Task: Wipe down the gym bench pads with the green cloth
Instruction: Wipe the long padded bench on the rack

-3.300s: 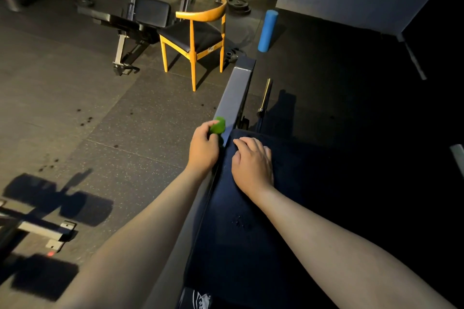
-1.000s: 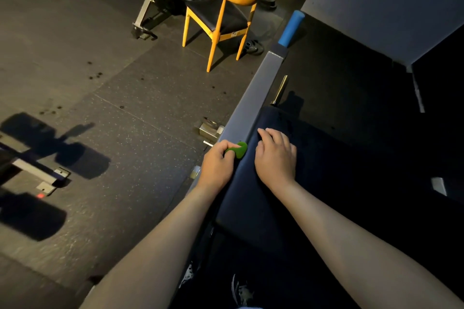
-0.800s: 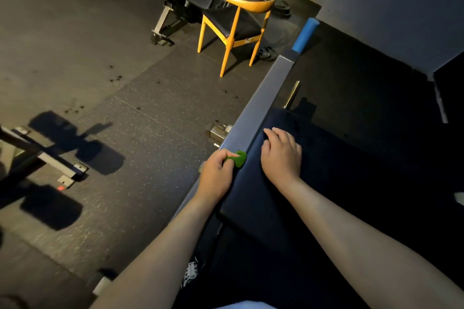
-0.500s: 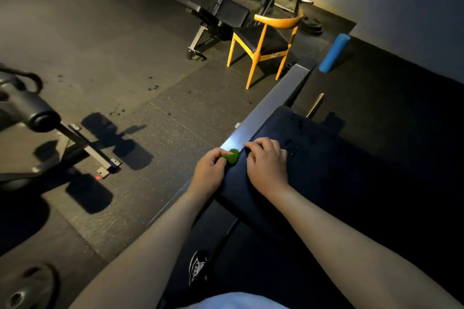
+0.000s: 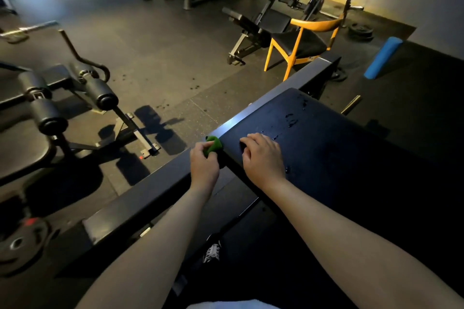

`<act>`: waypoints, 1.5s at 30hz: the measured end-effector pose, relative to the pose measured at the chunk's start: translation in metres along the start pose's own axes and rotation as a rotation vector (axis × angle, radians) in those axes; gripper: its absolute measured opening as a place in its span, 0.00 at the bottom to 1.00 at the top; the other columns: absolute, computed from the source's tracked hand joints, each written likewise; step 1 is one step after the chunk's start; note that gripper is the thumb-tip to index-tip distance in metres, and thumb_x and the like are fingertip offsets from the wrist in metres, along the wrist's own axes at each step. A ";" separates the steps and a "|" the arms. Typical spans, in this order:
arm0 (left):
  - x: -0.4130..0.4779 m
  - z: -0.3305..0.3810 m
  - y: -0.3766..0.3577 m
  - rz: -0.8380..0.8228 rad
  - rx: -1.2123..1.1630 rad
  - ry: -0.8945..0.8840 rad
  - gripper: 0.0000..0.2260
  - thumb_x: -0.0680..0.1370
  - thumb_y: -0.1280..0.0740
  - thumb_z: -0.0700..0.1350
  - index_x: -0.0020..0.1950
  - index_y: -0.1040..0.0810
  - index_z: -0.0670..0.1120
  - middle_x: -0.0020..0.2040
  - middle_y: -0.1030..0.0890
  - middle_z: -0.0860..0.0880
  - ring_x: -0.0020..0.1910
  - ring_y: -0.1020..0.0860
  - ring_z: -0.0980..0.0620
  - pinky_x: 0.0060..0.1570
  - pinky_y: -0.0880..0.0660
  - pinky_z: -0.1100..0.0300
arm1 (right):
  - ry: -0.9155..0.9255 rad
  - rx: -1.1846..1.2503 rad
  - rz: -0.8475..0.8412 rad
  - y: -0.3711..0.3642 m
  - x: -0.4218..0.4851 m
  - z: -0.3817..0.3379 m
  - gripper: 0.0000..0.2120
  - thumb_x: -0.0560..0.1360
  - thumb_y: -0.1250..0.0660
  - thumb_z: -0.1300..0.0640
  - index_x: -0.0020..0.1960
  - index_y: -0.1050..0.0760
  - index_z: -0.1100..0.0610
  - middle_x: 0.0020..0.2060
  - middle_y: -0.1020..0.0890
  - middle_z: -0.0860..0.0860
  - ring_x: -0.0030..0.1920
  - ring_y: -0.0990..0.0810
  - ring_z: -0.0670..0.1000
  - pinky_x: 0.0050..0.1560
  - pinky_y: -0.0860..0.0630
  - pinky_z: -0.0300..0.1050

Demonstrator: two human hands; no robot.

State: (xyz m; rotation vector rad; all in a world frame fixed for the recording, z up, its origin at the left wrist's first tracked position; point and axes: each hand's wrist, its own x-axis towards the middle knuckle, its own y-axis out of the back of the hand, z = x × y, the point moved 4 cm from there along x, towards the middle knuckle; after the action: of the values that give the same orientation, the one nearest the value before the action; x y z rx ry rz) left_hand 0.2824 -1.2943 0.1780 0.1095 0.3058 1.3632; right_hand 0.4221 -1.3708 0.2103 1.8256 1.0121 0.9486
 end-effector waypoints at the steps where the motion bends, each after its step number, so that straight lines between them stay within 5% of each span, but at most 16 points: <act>1: -0.007 0.001 -0.003 0.023 -0.008 0.006 0.11 0.79 0.38 0.36 0.58 0.24 0.47 0.61 0.29 0.45 0.56 0.27 0.50 0.62 0.29 0.53 | 0.001 0.014 0.003 0.000 -0.005 0.000 0.13 0.79 0.40 0.59 0.62 0.24 0.54 0.61 0.23 0.49 0.67 0.29 0.52 0.66 0.35 0.51; 7: -0.054 -0.004 -0.022 0.031 -0.002 -0.028 0.11 0.78 0.35 0.35 0.56 0.24 0.47 0.58 0.30 0.47 0.56 0.27 0.51 0.65 0.29 0.54 | 0.012 0.065 0.013 0.002 -0.031 0.003 0.15 0.79 0.39 0.59 0.64 0.23 0.54 0.65 0.23 0.50 0.70 0.30 0.53 0.69 0.35 0.53; 13: -0.055 -0.008 -0.011 -0.021 0.028 -0.121 0.12 0.77 0.34 0.36 0.55 0.23 0.51 0.56 0.27 0.50 0.56 0.26 0.53 0.65 0.28 0.50 | 0.003 0.062 0.055 0.005 -0.029 0.000 0.13 0.76 0.37 0.59 0.58 0.22 0.54 0.57 0.21 0.49 0.61 0.26 0.52 0.62 0.32 0.51; 16: -0.034 -0.006 0.001 0.086 -0.098 -0.029 0.12 0.76 0.36 0.42 0.53 0.24 0.58 0.57 0.26 0.51 0.55 0.24 0.50 0.61 0.24 0.45 | 0.014 0.033 0.061 0.005 -0.028 -0.002 0.13 0.75 0.37 0.59 0.58 0.22 0.53 0.55 0.21 0.49 0.58 0.26 0.52 0.60 0.32 0.50; 22: 0.005 -0.012 -0.013 0.141 -0.158 0.128 0.08 0.75 0.37 0.42 0.52 0.25 0.53 0.57 0.22 0.45 0.55 0.22 0.45 0.62 0.26 0.42 | -0.001 0.029 0.066 0.004 -0.029 -0.001 0.13 0.75 0.37 0.59 0.58 0.22 0.53 0.55 0.22 0.48 0.58 0.27 0.51 0.60 0.33 0.49; 28: -0.028 -0.007 -0.016 0.044 -0.009 0.062 0.05 0.79 0.36 0.38 0.51 0.26 0.47 0.56 0.30 0.48 0.51 0.28 0.50 0.57 0.30 0.55 | -0.015 0.003 0.065 0.005 -0.027 -0.002 0.12 0.75 0.37 0.58 0.57 0.23 0.52 0.54 0.22 0.47 0.58 0.27 0.50 0.60 0.34 0.48; 33: -0.059 -0.023 -0.022 -0.078 -0.046 0.059 0.07 0.78 0.35 0.36 0.49 0.25 0.48 0.54 0.28 0.47 0.51 0.26 0.50 0.55 0.27 0.55 | -0.006 0.018 0.062 0.006 -0.029 -0.003 0.12 0.76 0.37 0.58 0.58 0.23 0.53 0.56 0.22 0.47 0.59 0.27 0.50 0.60 0.36 0.47; 40: -0.019 -0.035 0.000 0.085 -0.198 0.161 0.11 0.75 0.38 0.43 0.49 0.25 0.60 0.55 0.21 0.45 0.51 0.20 0.43 0.51 0.19 0.41 | -0.020 0.026 0.063 0.005 -0.031 -0.003 0.13 0.76 0.36 0.59 0.59 0.22 0.53 0.57 0.22 0.47 0.60 0.26 0.50 0.61 0.36 0.45; 45: -0.014 -0.012 -0.008 0.060 -0.169 0.130 0.11 0.77 0.38 0.37 0.50 0.26 0.55 0.57 0.23 0.45 0.55 0.22 0.45 0.60 0.24 0.44 | -0.025 0.021 0.048 0.008 -0.031 -0.004 0.13 0.77 0.37 0.59 0.60 0.23 0.53 0.57 0.22 0.47 0.60 0.27 0.49 0.62 0.35 0.46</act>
State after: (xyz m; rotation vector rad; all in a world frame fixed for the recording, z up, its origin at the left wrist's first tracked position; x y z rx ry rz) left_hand 0.2838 -1.3110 0.1670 -0.1120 0.2963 1.4530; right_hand 0.4087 -1.3999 0.2122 1.8822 0.9705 0.9446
